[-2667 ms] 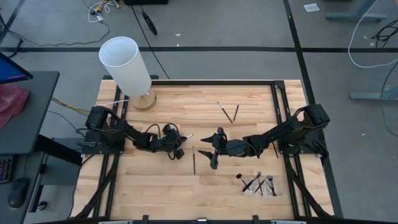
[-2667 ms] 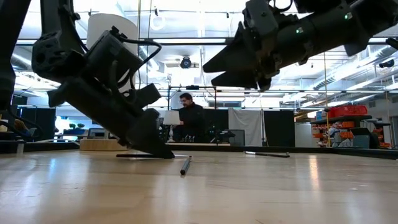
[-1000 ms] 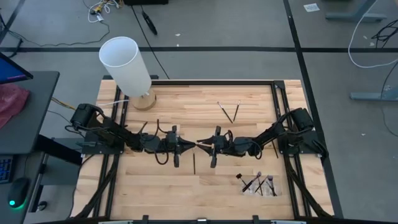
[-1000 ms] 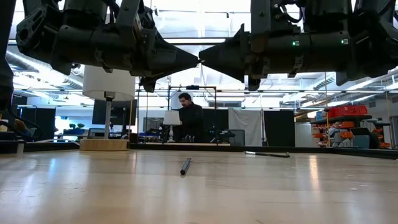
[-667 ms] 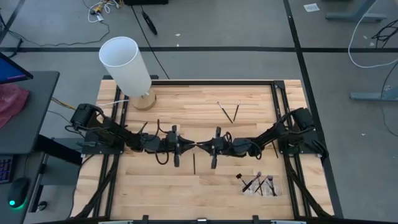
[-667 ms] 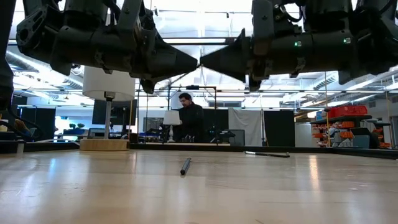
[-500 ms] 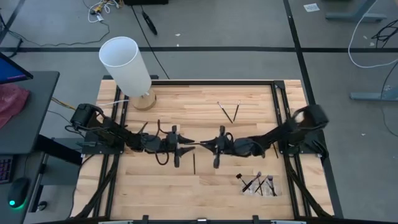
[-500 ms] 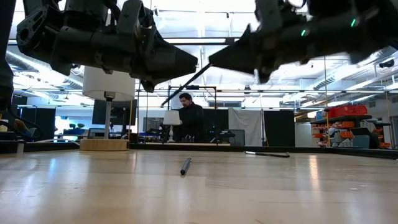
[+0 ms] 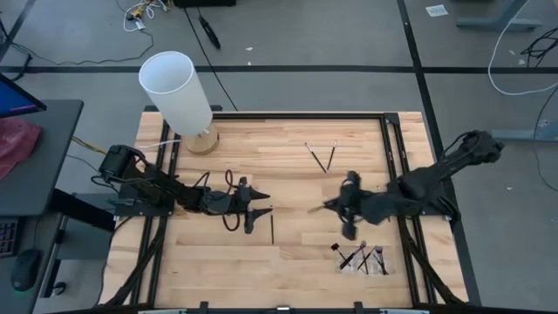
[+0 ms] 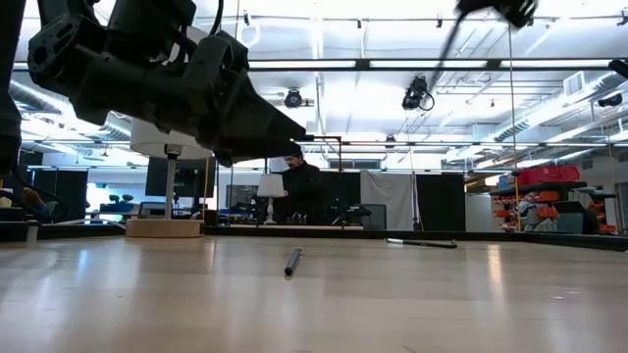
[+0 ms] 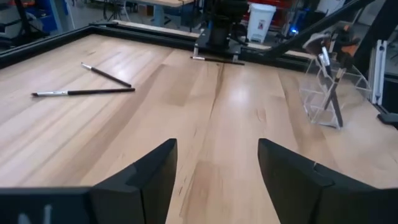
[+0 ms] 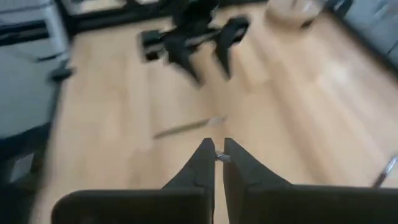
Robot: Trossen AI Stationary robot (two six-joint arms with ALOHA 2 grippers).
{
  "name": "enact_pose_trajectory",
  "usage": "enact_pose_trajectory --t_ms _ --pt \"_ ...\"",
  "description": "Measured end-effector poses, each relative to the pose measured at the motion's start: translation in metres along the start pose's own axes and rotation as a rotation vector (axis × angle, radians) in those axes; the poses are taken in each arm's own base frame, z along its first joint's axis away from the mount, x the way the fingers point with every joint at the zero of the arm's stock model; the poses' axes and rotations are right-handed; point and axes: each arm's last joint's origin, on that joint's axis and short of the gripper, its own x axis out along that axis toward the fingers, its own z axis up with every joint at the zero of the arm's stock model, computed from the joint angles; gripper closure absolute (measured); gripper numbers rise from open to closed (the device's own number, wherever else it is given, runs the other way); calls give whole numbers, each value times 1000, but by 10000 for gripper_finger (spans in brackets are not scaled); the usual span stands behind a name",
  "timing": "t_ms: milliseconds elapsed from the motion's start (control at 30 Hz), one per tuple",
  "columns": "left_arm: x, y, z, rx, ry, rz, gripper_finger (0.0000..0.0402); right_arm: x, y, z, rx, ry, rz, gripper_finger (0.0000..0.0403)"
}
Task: Pick & Place Makeup Supplies
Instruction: Put the silver makeup brush into the transparent organizer
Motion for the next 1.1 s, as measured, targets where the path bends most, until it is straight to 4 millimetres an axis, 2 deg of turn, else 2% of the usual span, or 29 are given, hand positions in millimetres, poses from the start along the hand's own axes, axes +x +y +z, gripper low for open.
enact_pose_trajectory --t_ms 133,233,300,433,600,767,900,1100 --pt "0 0 0 1 3 1 181 -48 16 15 75 109 110 396" --pt "0 0 -1 3 8 2 185 -78 27 15 137 202 199 396" --pt "0 0 -1 4 9 2 187 -95 34 10 204 265 239 396" --pt "0 0 -1 6 13 3 188 -114 44 -19 357 426 206 396" --pt "0 0 -2 7 16 4 189 -122 54 -63 525 542 107 396" --pt "0 0 -2 8 18 4 189 -120 52 -102 597 584 -8 396" --pt "0 0 -2 8 18 4 189 -113 50 -122 645 582 -67 395" --pt "0 1 -2 8 12 26 189 -101 51 -140 673 595 -67 394"
